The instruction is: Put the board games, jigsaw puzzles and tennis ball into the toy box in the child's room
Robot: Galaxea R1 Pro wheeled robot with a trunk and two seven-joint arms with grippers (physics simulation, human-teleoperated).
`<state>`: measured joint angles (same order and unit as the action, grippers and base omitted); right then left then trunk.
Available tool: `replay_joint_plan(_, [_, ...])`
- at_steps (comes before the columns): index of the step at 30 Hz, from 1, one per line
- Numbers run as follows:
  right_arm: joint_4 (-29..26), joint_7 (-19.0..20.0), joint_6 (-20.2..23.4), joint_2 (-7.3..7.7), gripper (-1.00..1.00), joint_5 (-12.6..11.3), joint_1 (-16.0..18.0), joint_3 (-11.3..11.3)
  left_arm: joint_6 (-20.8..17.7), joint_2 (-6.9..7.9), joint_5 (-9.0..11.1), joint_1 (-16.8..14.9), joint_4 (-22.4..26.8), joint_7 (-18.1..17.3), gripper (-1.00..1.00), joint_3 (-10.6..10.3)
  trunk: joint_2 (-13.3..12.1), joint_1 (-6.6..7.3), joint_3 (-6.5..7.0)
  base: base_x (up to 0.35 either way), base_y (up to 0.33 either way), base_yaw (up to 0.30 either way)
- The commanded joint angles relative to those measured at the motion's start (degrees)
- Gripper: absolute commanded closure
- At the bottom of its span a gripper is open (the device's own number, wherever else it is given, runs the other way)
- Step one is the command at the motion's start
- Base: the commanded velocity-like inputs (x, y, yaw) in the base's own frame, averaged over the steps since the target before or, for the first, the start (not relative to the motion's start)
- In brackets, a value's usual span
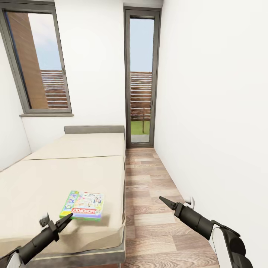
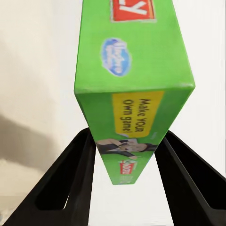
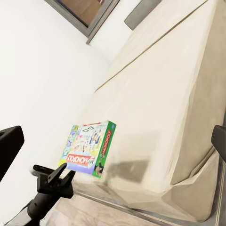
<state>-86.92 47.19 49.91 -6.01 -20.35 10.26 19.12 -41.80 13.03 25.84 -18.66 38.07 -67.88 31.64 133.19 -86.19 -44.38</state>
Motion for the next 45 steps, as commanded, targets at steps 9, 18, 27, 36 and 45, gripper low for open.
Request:
replay_joint_plan(9, [-0.13,0.45,0.27,-0.05,-1.00,-0.21,0.03,0.11,-8.64,2.06,-0.18,0.64,14.18,-0.56,1.00,-0.37,0.03,0.01,-0.07,0.000,0.000,0.000])
replay_joint_plan(18, [-0.61,0.76,0.34,-0.04,-1.00,-0.37,0.02,0.05,-10.11,8.38,-0.14,1.06,18.74,-5.97,1.00,-6.11,0.03,0.01,-0.07,0.000,0.000,0.000])
replay_joint_plan(27, [-0.39,0.22,0.27,-0.05,-1.00,0.18,0.02,-0.01,-9.72,15.15,-1.43,1.00,18.96,-20.51,1.00,-13.87,0.03,0.01,-0.07,0.000,0.000,0.000])
replay_joint_plan(36, [-0.19,0.13,-2.62,-0.05,-1.00,0.09,0.02,-0.04,-7.63,17.18,-1.58,1.06,20.49,-22.12,1.00,-14.37,0.03,0.01,-0.07,0.000,0.000,0.000])
replay_joint_plan(45, [-0.56,0.47,-3.23,-0.05,-1.00,-0.33,0.02,-0.04,-3.57,18.07,-1.59,1.31,21.23,-22.12,1.00,-14.43,0.03,0.01,-0.07,0.000,0.000,0.000])
